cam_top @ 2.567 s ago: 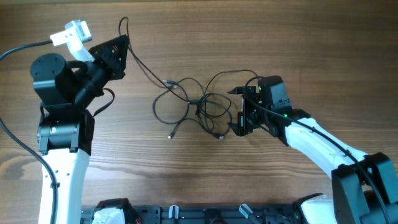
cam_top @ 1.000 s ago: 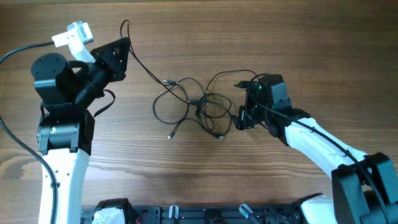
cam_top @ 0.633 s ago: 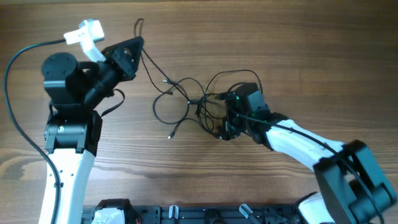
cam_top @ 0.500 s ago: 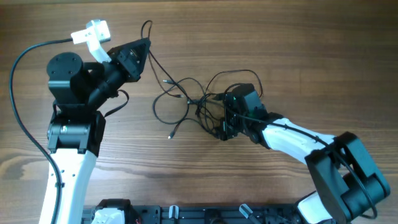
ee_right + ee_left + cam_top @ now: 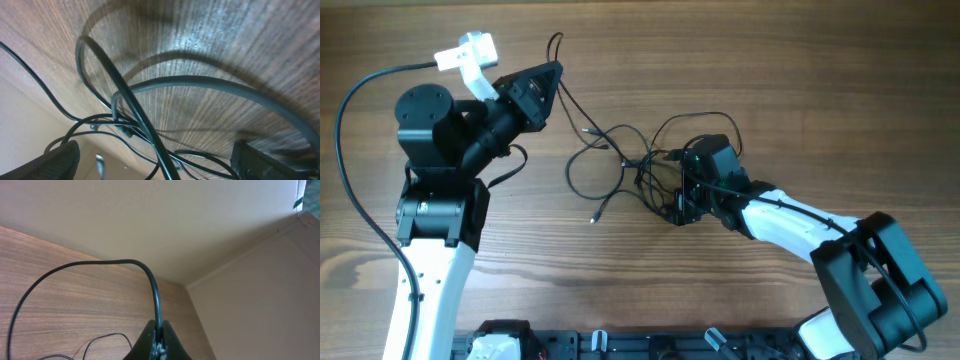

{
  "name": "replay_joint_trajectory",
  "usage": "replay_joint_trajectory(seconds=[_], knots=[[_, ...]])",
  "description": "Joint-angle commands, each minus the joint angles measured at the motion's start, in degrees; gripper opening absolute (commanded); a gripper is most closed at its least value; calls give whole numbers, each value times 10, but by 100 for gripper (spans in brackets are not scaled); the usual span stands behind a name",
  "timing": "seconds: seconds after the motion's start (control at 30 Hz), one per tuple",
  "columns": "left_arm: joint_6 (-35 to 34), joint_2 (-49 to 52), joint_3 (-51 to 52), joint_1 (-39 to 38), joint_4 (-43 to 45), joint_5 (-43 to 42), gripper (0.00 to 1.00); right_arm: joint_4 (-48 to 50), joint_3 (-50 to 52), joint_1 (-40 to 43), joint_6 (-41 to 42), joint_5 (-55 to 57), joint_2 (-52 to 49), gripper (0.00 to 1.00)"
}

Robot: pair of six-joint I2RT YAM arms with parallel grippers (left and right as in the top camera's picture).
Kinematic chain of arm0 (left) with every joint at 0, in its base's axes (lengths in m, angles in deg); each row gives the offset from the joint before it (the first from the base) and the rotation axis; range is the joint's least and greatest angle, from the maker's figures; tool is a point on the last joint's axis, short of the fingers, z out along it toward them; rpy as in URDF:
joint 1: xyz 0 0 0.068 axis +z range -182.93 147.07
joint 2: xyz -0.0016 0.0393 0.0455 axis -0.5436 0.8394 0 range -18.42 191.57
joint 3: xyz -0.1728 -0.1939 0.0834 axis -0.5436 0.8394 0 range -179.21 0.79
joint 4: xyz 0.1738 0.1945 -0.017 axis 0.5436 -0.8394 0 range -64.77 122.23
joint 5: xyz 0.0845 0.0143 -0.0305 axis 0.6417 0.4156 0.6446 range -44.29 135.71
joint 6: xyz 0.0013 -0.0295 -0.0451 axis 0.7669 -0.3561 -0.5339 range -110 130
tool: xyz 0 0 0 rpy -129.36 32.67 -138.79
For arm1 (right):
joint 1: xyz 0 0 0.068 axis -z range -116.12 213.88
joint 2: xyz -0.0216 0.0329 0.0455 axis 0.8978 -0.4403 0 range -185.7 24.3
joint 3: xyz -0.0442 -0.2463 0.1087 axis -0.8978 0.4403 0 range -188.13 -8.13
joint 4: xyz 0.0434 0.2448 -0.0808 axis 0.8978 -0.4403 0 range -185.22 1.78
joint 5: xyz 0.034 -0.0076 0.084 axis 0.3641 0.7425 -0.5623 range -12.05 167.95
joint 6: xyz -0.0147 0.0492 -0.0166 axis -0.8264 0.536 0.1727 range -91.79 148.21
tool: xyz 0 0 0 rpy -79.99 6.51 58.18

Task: Untangle cables
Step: 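Lift the right gripper with the cable up and to the left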

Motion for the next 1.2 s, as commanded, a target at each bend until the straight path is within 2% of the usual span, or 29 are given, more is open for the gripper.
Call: replay_joint_trajectory(seconds=[0.0,0.17,0.23,0.27,0.3,0.33,0.4,0.6,0.73,0.8,1.07,1.17], knots=[[-6,1,-5,-3,2,-7,4,-12,0,-2,12,14,-16,100],[-6,1,-5,-3,2,-7,4,-11,0,-2,11,14,-16,100],[-6,1,-5,-3,2,-7,4,-6,0,-2,12,15,-16,80],[-6,1,-5,-3,2,-7,4,2,0,-2,11,15,-16,63],[-6,1,-5,-3,2,-7,4,15,0,-2,10,15,-16,38],[-6,1,-5,-3,2,-7,4,26,0,-2,9,14,-16,21],[-6,1,-5,-3,2,-7,4,53,0,-2,-7,15,-16,4],[-6,1,-5,-2,2,-7,4,181,0,-2,-152,5,-16,4],[-6,1,-5,-2,3,-2,4,308,0,-2,-317,-41,-15,4],[-6,1,-5,-2,2,2,4,377,0,-2,-360,-69,-15,4],[-5,0,-5,-2,-4,29,4,606,-2,-1,-359,-147,-13,4],[-5,0,-5,0,-4,38,4,622,-7,-1,-343,-152,-10,5]])
